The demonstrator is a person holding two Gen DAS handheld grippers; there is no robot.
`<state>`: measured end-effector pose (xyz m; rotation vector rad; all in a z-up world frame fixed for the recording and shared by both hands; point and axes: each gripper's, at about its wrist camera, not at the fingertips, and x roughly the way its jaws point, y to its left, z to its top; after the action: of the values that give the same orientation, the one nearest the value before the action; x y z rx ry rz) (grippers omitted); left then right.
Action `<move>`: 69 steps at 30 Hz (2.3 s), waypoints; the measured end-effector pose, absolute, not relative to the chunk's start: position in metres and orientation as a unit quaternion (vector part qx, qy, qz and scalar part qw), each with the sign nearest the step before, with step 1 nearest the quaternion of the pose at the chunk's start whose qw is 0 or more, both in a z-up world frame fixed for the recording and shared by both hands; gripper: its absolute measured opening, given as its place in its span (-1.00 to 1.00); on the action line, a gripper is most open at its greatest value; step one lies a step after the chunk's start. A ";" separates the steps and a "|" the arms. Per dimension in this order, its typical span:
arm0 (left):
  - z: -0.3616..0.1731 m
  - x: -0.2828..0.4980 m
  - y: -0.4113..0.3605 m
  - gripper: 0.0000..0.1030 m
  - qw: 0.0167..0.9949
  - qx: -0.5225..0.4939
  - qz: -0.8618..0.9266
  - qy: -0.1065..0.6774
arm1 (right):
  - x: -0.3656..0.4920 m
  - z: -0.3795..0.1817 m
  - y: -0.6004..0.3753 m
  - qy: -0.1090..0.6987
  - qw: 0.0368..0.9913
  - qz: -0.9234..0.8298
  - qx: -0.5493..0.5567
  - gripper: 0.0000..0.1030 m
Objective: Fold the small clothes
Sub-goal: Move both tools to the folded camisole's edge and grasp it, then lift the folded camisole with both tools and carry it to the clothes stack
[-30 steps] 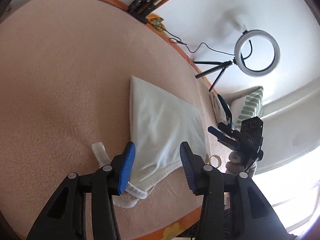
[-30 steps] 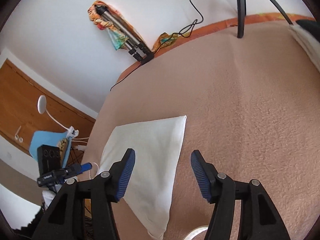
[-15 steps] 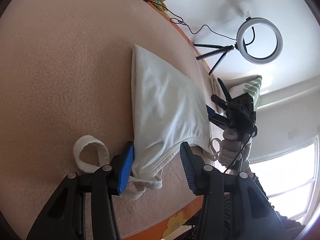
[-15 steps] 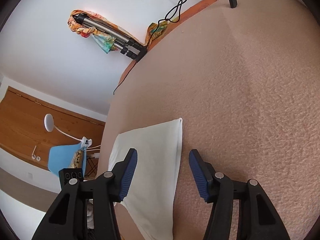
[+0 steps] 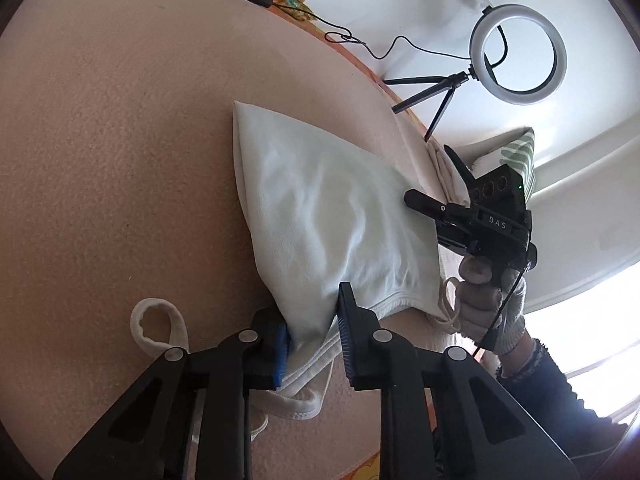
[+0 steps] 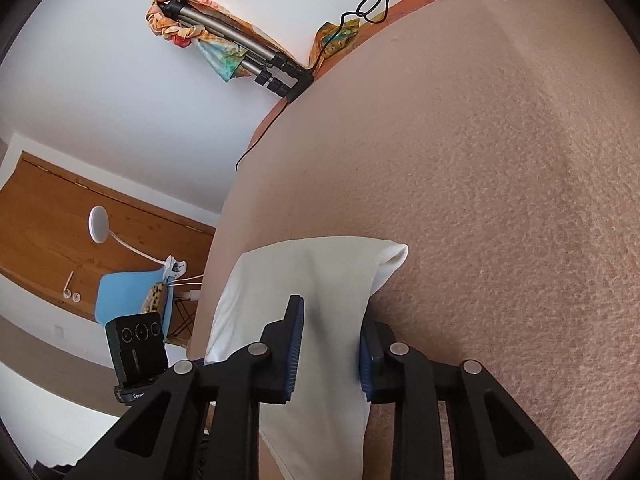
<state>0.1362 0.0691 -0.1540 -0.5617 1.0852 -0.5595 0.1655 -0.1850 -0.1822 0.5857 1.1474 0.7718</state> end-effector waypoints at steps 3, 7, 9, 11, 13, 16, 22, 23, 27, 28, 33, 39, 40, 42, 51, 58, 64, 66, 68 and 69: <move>-0.149 0.132 0.061 -0.72 0.803 -0.216 -0.249 0.496 | 0.161 -0.176 -0.178 0.522 0.754 0.330 0.223 -0.76; -0.136 0.123 0.045 -0.75 0.838 -0.133 -0.235 0.474 | 0.156 -0.161 -0.168 0.514 0.781 0.313 0.168 -0.81; -0.131 0.118 0.039 -0.76 0.851 -0.099 -0.229 0.462 | 0.152 -0.153 -0.163 0.505 0.792 0.308 0.149 -0.81; -0.128 0.114 0.035 -0.76 0.859 -0.081 -0.226 0.453 | 0.148 -0.145 -0.158 0.497 0.803 0.302 0.126 -0.81; -0.124 0.111 0.033 -0.76 0.864 -0.069 -0.225 0.445 | 0.145 -0.136 -0.154 0.488 0.813 0.300 0.106 -0.81; -0.119 0.105 0.029 -0.77 0.871 -0.057 -0.226 0.433 | 0.138 -0.126 -0.148 0.475 0.826 0.294 0.081 -0.82; -0.101 0.090 0.011 -0.78 0.885 -0.022 -0.237 0.401 | 0.120 -0.106 -0.139 0.454 0.843 0.285 0.040 -0.82; -0.098 0.087 0.009 -0.78 0.886 -0.020 -0.240 0.396 | 0.116 -0.103 -0.138 0.450 0.846 0.284 0.032 -0.82; -0.087 0.076 -0.007 -0.78 0.891 -0.004 -0.256 0.374 | 0.102 -0.085 -0.137 0.432 0.856 0.283 0.015 -0.82; -0.084 0.074 -0.010 -0.78 0.892 -0.004 -0.261 0.370 | 0.099 -0.080 -0.138 0.427 0.859 0.282 0.012 -0.82; -0.075 0.070 -0.025 -0.78 0.892 0.001 -0.279 0.354 | 0.086 -0.059 -0.149 0.407 0.871 0.276 0.008 -0.82; -0.066 0.070 -0.044 -0.78 0.891 0.004 -0.298 0.341 | 0.069 -0.041 -0.176 0.388 0.884 0.261 0.012 -0.82; -0.064 0.071 -0.049 -0.79 0.890 0.005 -0.303 0.340 | 0.067 -0.039 -0.180 0.386 0.885 0.259 0.012 -0.82; -0.062 0.074 -0.058 -0.79 0.887 0.006 -0.315 0.338 | 0.064 -0.036 -0.192 0.383 0.889 0.249 0.013 -0.82; -0.041 0.092 -0.123 -0.79 0.877 0.027 -0.362 0.315 | 0.056 -0.013 -0.256 0.360 0.908 0.213 0.016 -0.82; -0.036 0.108 -0.193 -0.79 0.865 0.044 -0.398 0.303 | 0.062 -0.006 -0.335 0.349 0.921 0.168 0.046 -0.82; -0.030 0.127 -0.250 -0.79 0.856 0.045 -0.422 0.296 | 0.075 0.002 -0.393 0.339 0.930 0.132 0.046 -0.82; -0.028 0.136 -0.268 -0.79 0.854 0.046 -0.428 0.292 | 0.082 0.007 -0.411 0.335 0.934 0.120 0.044 -0.82; -0.026 0.144 -0.285 -0.79 0.855 0.048 -0.431 0.285 | 0.090 0.010 -0.428 0.330 0.937 0.111 0.043 -0.82; -0.025 0.149 -0.292 -0.79 0.855 0.048 -0.433 0.283 | 0.095 0.011 -0.436 0.328 0.938 0.108 0.042 -0.82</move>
<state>0.1486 -0.2924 -0.0250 0.1008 0.5945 -0.9095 0.0947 -0.4360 0.0115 0.0850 0.6705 0.2198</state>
